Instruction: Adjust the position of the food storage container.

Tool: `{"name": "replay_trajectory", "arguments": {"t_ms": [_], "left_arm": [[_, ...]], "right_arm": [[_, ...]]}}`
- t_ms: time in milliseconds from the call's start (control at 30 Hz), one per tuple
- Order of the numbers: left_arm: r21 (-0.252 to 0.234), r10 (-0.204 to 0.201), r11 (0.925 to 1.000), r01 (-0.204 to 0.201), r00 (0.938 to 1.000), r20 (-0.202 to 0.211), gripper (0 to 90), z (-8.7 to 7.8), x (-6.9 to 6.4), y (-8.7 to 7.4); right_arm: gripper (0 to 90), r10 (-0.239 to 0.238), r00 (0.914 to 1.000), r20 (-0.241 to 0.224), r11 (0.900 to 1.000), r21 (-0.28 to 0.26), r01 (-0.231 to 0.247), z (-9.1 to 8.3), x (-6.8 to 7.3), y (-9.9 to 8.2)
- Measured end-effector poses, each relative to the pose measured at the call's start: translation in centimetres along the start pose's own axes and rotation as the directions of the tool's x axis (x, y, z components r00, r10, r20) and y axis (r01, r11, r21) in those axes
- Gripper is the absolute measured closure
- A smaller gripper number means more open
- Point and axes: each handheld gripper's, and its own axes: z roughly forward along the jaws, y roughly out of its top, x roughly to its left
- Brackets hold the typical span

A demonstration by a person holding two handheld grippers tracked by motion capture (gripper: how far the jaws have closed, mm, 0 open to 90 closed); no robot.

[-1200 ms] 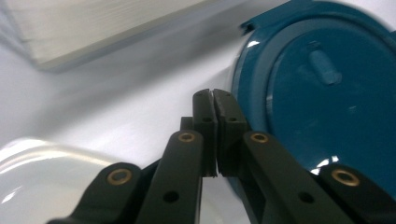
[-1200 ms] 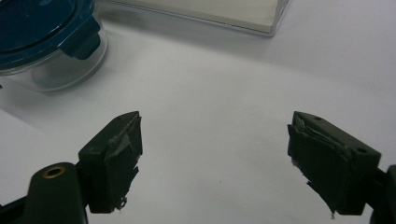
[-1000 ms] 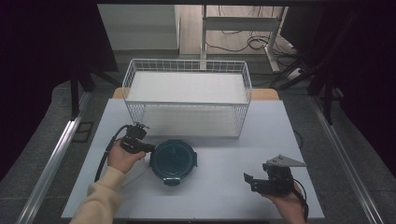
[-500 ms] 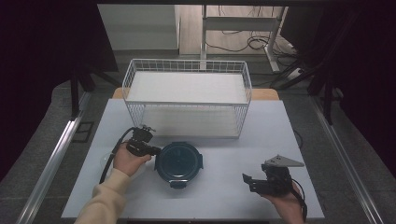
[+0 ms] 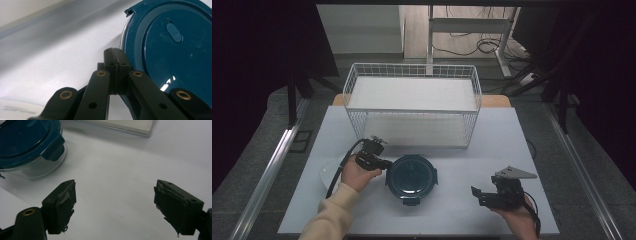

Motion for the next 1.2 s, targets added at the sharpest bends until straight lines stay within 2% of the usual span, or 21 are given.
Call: {"name": "replay_trajectory", "arguments": {"t_ms": [167, 233, 267, 333, 400, 567, 733, 767, 800, 833, 867, 900, 933, 967, 1000, 1033, 1067, 1100, 1133, 1167, 1200], "left_arm": [[0.005, 0.023, 0.9997, -0.023, 0.9997, 0.011, 90.0, 0.4, -1.0, 0.3], [0.015, 0.038, 0.9991, -0.038, 0.9988, 0.032, 90.0, 0.7, -1.5, 0.4], [0.006, 0.025, 0.9997, -0.025, 0.9983, 0.053, 90.0, 0.9, -1.9, 0.5], [0.017, 0.037, 0.9991, -0.039, 0.9945, 0.098, 90.0, 1.2, -2.4, 0.6], [0.014, 0.039, 0.9991, -0.041, 0.9928, 0.113, 90.0, 1.6, -2.9, 0.7], [0.024, 0.07, 0.9971, -0.073, 0.9939, 0.085, 90.0, 1.8, -3.7, 1.0], [0.02, 0.068, 0.9973, -0.07, 0.9923, 0.103, 90.0, 1.8, -3.6, 1.0], [0.002, 0.069, 0.9975, -0.07, 0.9903, 0.121, 90.0, 1.8, -3.4, 0.9], [-0.028, 0.056, 0.9982, -0.053, 0.9879, 0.144, 90.0, 1.7, -3.1, 0.8], [-0.028, 0.056, 0.9982, -0.053, 0.9879, 0.144, 90.0, 1.7, -3.1, 0.8], [-0.056, 0.041, 0.998, -0.031, 0.9831, 0.178, 90.0, 1.4, -2.7, 0.7], [-0.075, 0.037, 0.9969, -0.025, 0.9847, 0.17, 88.3, 1.0, -2.6, 0.6], [-0.111, 0.052, 0.9931, -0.037, 0.9896, 0.134, 87.9, 0.1, -2.7, 0.3], [-0.128, 0.056, 0.9911, -0.039, 0.9902, 0.128, 86.9, -0.3, -2.7, 0.1], [-0.148, 0.065, 0.9879, -0.048, 0.9916, 0.112, 85.1, -0.9, -2.9, -0.2], [-0.148, 0.065, 0.9879, -0.048, 0.9916, 0.112, 82.0, -0.9, -2.9, -0.2], [-0.177, 0.072, 0.9827, -0.054, 0.9928, 0.096, 78.3, -1.6, -3.3, -0.6], [-0.196, 0.075, 0.9789, -0.056, 0.9928, 0.094, 78.3, -2.1, -3.6, -1.1], [-0.221, 0.08, 0.9733, -0.062, 0.994, 0.075, 64.6, -2.9, -4.4, -2.0], [-0.221, 0.08, 0.9733, -0.062, 0.994, 0.075, 57.0, -2.9, -4.4, -2.0], [-0.22, 0.081, 0.9733, -0.066, 0.9948, 0.061, 47.1, -3.1, -5.0, -2.5]], "right_arm": [[17.7, -0.001, 1.0, 0.0, 1.0, 0.001, 0.001, 0.0, 0.0, 0.0], [17.7, -0.001, 1.0, -0.001, 1.0, 0.001, 0.001, 0.0, 0.0, 0.0], [17.7, -0.002, 1.0, -0.002, 1.0, 0.001, 0.002, 0.0, 0.0, 0.0], [17.7, -0.003, 1.0, -0.002, 1.0, 0.002, 0.003, 0.0, 0.0, 0.0], [17.7, -0.002, 1.0, -0.002, 1.0, 0.002, 0.002, 0.0, 0.0, 0.0], [17.7, -0.001, 1.0, -0.002, 1.0, -0.001, 0.001, -0.1, -0.1, 0.0], [17.7, 0.002, 1.0, -0.001, 1.0, 0.0, -0.002, -0.1, -0.1, 0.0], [17.7, 0.002, 1.0, -0.001, 1.0, 0.0, -0.002, -0.1, -0.1, 0.0], [17.7, 0.001, 1.0, -0.001, 1.0, -0.002, -0.001, -0.1, -0.1, 0.0], [17.7, 0.001, 1.0, -0.001, 1.0, -0.002, -0.001, -0.1, -0.1, 0.0], [17.7, 0.001, 1.0, 0.0, 1.0, -0.003, -0.001, -0.1, -0.1, 0.0], [17.7, 0.002, 1.0, -0.001, 0.9999, -0.015, -0.002, -0.3, -0.1, 0.1], [17.8, 0.001, 1.0, -0.002, 0.9998, -0.019, -0.001, -0.4, -0.1, 0.1], [17.7, 0.002, 1.0, -0.002, 0.9997, -0.025, -0.002, -0.5, -0.1, 0.1], [17.7, 0.002, 1.0, -0.002, 0.9996, -0.028, -0.002, -0.5, -0.1, 0.1], [17.8, 0.002, 1.0, -0.001, 0.9995, -0.031, -0.002, -0.6, -0.2, 0.1], [17.8, 0.005, 1.0, 0.001, 0.9995, -0.03, -0.005, -0.6, -0.2, 0.1], [17.8, 0.005, 1.0, 0.001, 0.9995, -0.03, -0.005, -0.6, -0.2, 0.1], [17.7, 0.006, 1.0, 0.002, 0.9996, -0.028, -0.006, -0.7, -0.3, 0.1], [17.7, 0.006, 1.0, 0.002, 0.9996, -0.028, -0.006, -0.7, -0.3, 0.1], [17.7, 0.007, 1.0, 0.002, 0.9996, -0.028, -0.007, -0.7, -0.3, 0.1]]}}
